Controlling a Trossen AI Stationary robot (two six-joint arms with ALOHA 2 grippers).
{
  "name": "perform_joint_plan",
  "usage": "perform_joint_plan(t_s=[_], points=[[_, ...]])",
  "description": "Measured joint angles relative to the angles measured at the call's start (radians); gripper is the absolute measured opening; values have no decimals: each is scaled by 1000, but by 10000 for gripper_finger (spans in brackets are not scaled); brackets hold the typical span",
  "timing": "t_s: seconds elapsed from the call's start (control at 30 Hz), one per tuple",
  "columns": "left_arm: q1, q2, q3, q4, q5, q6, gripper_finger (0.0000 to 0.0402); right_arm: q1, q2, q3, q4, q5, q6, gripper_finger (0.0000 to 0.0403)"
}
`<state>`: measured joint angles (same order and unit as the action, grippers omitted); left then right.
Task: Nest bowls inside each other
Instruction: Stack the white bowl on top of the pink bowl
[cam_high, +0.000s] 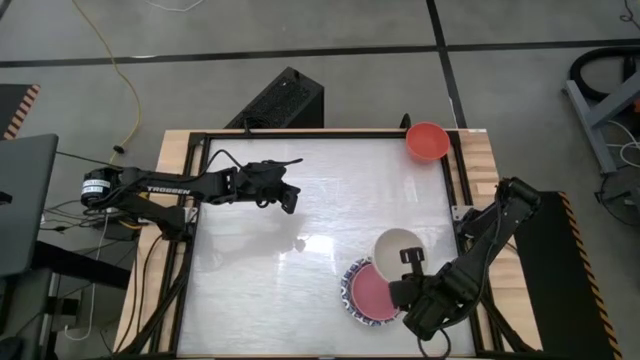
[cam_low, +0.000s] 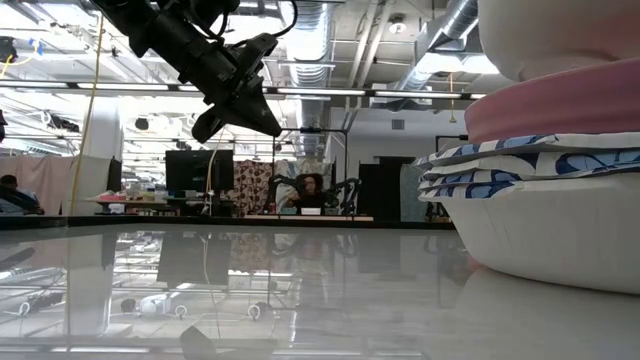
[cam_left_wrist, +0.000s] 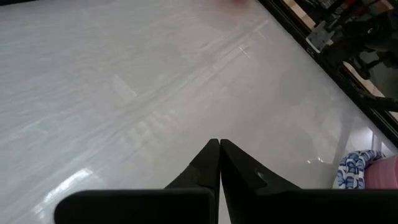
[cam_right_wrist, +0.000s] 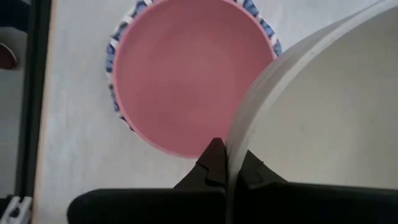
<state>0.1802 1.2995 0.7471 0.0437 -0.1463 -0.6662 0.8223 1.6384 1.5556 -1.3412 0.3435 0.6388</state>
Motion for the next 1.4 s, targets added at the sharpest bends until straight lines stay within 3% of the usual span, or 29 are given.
perform_joint_plan(t_s=[0.43,0.77,1.4], points=[[0,0,0,0,3,29,0,-29,5,-53,236,-5,-107,8],[0,0,0,-1,8,52,0,-80,7,-53,282,-79,-116,8],[1,0,0,-1,9,79,0,-23,139,-52,328,-164,-116,8]])
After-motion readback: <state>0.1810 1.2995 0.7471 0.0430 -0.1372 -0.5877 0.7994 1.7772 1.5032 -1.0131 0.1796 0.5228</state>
